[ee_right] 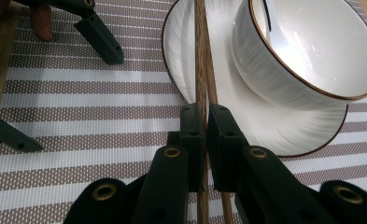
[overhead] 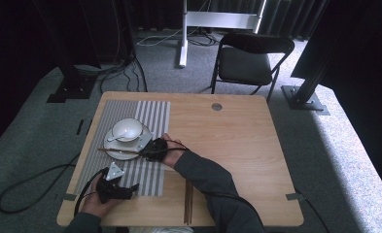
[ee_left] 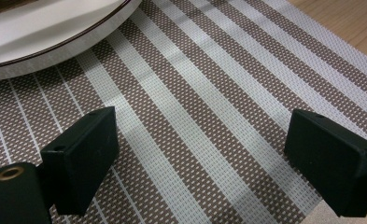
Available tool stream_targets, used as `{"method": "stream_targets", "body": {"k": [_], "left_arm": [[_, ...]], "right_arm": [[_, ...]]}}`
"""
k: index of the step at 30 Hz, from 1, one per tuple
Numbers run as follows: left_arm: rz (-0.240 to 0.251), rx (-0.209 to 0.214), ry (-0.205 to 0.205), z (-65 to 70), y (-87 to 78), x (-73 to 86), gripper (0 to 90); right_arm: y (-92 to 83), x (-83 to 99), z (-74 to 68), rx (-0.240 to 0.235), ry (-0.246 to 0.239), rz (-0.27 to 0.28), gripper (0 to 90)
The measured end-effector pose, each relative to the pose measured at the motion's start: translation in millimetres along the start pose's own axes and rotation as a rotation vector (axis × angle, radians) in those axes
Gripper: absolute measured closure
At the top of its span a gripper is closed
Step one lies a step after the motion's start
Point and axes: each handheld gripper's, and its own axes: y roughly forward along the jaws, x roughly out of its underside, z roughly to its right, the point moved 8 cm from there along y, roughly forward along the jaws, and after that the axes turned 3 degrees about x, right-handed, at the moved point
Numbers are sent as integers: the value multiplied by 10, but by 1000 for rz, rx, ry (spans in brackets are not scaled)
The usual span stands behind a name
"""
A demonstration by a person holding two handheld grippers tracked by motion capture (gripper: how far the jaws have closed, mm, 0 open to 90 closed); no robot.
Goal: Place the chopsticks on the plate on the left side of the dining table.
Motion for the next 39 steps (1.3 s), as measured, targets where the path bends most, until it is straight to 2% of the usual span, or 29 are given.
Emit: {"method": "stream_targets", "body": {"k": [25,39], "left_arm": [[0,-1,2,-2,-1,0,103],[0,-3,1,-3,-1,0,103]], "right_arm": [[156,-160,-8,-36,-24,6,850],[207,-163,5,-48,-20,5,851]]}}
